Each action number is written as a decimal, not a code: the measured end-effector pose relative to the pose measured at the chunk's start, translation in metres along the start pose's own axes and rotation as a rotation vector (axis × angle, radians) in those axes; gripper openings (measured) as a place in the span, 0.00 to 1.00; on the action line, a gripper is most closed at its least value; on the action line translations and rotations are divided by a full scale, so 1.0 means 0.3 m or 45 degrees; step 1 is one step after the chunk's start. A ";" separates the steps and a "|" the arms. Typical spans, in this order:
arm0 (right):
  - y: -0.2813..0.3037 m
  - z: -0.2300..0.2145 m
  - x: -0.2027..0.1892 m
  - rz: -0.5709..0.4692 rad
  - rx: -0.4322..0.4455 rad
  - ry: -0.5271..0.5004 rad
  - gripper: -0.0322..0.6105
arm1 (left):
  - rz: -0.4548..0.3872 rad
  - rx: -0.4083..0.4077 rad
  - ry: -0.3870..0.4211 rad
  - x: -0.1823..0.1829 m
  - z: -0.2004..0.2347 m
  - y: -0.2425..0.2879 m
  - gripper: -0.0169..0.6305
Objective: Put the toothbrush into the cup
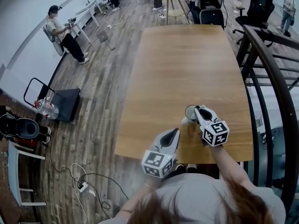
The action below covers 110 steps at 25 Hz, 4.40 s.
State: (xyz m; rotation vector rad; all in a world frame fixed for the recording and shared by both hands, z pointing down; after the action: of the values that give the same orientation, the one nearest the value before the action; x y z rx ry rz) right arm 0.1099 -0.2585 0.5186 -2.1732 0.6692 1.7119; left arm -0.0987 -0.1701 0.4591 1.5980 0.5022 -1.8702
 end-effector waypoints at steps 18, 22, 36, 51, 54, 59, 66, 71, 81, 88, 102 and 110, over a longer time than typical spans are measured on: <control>-0.032 -0.061 -0.030 -0.042 -0.052 0.147 0.10 | 0.009 -0.029 -0.007 0.008 -0.015 0.010 0.02; -0.023 -0.071 -0.025 -0.036 -0.038 0.132 0.11 | 0.012 -0.033 -0.011 0.009 -0.019 0.017 0.02; -0.036 -0.062 -0.031 -0.066 0.052 0.102 0.35 | 0.014 -0.040 -0.020 0.004 -0.024 0.023 0.02; -0.239 -0.043 0.034 -0.126 -0.046 0.092 0.32 | 0.022 -0.120 -0.024 -0.012 -0.064 0.114 0.02; -0.254 -0.008 0.079 -0.114 -0.024 0.060 0.10 | 0.026 -0.138 -0.025 -0.013 -0.078 0.137 0.02; -0.274 0.058 0.129 -0.137 0.019 0.055 0.04 | 0.020 -0.158 -0.027 -0.009 -0.104 0.158 0.02; -0.280 0.090 0.134 -0.091 0.100 -0.007 0.04 | 0.010 -0.140 -0.024 -0.016 -0.129 0.181 0.02; -0.293 0.120 0.139 -0.096 0.162 -0.050 0.04 | -0.010 -0.105 -0.032 -0.050 -0.163 0.173 0.02; -0.353 0.190 0.131 -0.092 0.231 -0.073 0.04 | -0.031 -0.106 -0.028 -0.060 -0.219 0.117 0.02; -0.463 0.314 0.096 -0.116 0.190 -0.073 0.04 | -0.026 -0.150 -0.021 -0.095 -0.286 -0.036 0.02; -0.733 0.673 0.049 -0.183 0.184 -0.086 0.04 | -0.068 -0.139 0.029 -0.113 -0.400 -0.453 0.02; -0.876 0.839 0.045 -0.219 0.188 -0.085 0.04 | -0.093 -0.152 0.018 -0.135 -0.480 -0.626 0.02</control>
State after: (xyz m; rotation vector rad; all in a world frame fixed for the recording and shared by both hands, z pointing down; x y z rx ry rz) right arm 0.0417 0.0878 0.4285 -2.0021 0.5548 1.5875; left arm -0.1150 0.0692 0.4504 1.5338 0.6735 -1.8470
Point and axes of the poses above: the fingertips, and each gripper's own axes: y forward along the fingers, z to its left, x out of its top, the point moved 10 cm from there along -y, backward along the fingers, and after that the axes turned 7 degrees about -z, right-handed, at the moved point
